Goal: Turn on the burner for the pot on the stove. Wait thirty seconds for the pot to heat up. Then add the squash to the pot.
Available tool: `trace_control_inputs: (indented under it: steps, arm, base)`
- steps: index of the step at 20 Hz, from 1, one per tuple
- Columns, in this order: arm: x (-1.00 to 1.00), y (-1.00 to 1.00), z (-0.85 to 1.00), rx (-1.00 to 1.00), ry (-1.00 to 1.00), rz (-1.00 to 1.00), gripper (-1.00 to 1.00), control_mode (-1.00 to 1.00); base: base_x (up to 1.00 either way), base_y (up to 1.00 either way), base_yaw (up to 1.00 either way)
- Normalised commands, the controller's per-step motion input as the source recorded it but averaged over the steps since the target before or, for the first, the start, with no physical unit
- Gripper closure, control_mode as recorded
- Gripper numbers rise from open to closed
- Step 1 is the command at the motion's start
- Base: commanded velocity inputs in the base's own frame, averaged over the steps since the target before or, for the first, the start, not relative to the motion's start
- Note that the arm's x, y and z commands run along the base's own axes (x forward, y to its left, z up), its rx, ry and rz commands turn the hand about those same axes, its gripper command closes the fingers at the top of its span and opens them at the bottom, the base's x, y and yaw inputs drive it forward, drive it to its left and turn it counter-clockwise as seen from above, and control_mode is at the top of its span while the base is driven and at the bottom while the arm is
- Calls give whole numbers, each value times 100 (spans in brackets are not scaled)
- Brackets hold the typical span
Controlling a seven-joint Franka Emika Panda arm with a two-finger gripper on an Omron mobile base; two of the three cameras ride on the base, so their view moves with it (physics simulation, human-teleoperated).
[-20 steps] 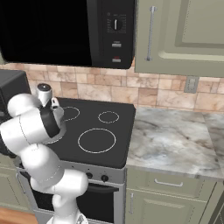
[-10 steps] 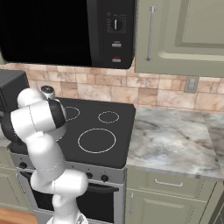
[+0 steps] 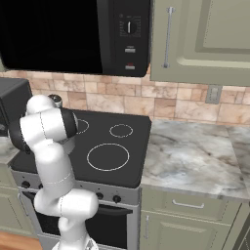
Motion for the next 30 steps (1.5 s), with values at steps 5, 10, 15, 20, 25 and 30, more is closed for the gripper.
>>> trace_control_inputs:
  steps: [5,10,15,20,25,30]
  arm:
    - [19,2,-7,0,3,-1,100,-100]
    - [6,0,-10,0,0,0,100,-100]
    - [0,0,-9,0,0,0,100,-100]
    - [-2,0,-5,0,0,0,-100,-100]
    - [-12,0,0,0,0,0,-100,-100]
    - [-17,0,0,0,0,0,-100,-100]
  base:
    - [0,0,0]
    - [0,0,0]
    - [0,0,0]
    - [0,0,0]
    - [0,0,0]
    - [0,0,0]
